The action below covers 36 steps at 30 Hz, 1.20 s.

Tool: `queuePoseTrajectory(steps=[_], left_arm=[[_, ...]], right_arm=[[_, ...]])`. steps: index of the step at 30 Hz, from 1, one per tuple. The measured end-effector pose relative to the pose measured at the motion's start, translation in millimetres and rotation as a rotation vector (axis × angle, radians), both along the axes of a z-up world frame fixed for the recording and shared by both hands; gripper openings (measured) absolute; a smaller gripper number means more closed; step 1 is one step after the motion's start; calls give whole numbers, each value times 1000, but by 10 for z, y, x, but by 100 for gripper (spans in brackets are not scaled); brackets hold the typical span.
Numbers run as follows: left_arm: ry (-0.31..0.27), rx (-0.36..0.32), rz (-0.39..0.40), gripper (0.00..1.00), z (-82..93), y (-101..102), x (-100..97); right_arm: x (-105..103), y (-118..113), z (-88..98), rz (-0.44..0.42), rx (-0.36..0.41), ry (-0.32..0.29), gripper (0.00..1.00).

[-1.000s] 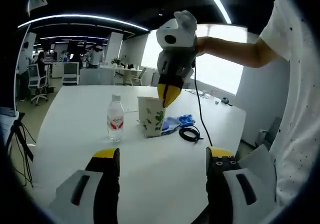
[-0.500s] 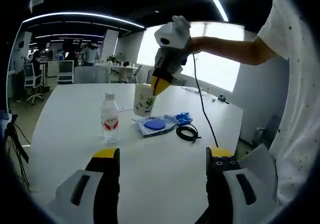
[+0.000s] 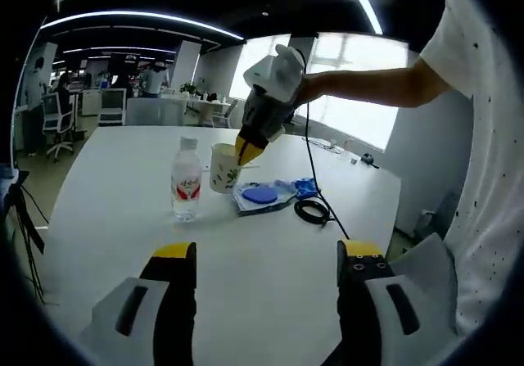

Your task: Arrange the tabletop items into an orderly group along one side of the table until the central work area is clear of visible clutter.

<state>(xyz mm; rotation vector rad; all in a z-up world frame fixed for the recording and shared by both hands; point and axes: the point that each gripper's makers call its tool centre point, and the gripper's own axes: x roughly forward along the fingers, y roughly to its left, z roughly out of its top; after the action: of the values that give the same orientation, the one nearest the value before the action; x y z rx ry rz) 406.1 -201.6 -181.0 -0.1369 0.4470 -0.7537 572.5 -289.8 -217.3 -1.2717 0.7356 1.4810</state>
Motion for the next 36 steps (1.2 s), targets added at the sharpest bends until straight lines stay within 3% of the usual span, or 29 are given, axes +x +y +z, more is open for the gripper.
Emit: queuePoseTrajectory(steps=[17, 20, 31, 36], left_arm=[[38, -14, 23, 71, -139, 26, 6], [43, -16, 25, 71, -155, 28, 1], [50, -18, 27, 71, -168, 41, -4], [50, -17, 28, 71, -167, 48, 1]], right_arm=[[171, -22, -459, 6, -33, 11, 0], [157, -18, -497, -11, -29, 35, 0], [188, -9, -583, -10, -32, 38, 0], [198, -23, -607, -12, -36, 39, 4]])
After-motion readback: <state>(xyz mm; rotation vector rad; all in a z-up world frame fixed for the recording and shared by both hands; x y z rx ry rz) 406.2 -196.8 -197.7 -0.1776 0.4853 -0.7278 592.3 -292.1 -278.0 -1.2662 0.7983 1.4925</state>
